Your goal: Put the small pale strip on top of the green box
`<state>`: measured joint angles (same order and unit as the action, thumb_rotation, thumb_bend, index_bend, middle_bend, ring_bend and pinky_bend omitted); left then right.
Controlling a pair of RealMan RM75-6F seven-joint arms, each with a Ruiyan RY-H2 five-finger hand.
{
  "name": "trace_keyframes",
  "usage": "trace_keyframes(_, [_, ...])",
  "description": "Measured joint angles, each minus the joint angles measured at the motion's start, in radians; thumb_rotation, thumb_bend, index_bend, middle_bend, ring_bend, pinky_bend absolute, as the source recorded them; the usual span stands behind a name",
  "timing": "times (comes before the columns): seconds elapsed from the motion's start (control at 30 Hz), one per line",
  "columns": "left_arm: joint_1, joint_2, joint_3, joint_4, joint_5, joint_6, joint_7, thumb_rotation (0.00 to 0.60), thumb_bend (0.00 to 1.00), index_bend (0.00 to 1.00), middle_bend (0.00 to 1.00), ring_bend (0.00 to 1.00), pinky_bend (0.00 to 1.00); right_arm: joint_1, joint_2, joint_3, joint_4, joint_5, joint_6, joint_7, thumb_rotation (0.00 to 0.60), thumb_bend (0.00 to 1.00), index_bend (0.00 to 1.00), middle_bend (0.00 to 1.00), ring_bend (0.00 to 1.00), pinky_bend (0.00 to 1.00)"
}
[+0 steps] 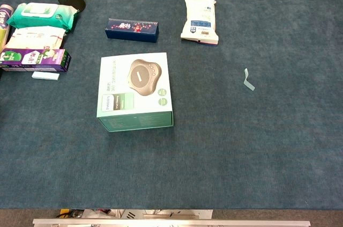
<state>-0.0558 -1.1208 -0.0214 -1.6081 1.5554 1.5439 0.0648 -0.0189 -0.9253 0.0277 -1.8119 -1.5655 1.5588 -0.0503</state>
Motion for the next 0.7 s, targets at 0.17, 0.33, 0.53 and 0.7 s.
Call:
trace_keyframes(0.17, [0.000,-0.001,0.002,0.003,-0.004,-0.006,0.001,0.600,0.32,0.07,0.18,0.15,0.07,0.007,0.000,0.002,0.001,-0.002,-0.007,0.003,0.600,0.00,0.20,0.36,0.23,0.28])
trace_keyframes(0.33, [0.004,0.003,0.003,-0.001,-0.004,0.000,0.003,0.600,0.32,0.07,0.18,0.15,0.07,0.019,0.007,0.010,0.000,-0.011,-0.009,0.018,0.600,0.00,0.21,0.36,0.23,0.28])
trace_keyframes(0.53, [0.004,0.005,0.004,-0.010,-0.001,0.000,0.008,0.600,0.32,0.07,0.18,0.15,0.07,0.056,0.026,0.025,-0.007,-0.030,-0.038,0.020,0.600,0.01,0.23,0.40,0.28,0.38])
trace_keyframes(0.7, [0.004,0.007,0.003,-0.017,0.000,0.003,0.015,0.600,0.32,0.07,0.18,0.15,0.07,0.115,0.035,0.048,-0.004,-0.038,-0.099,0.014,0.600,0.04,0.29,0.57,0.58,0.78])
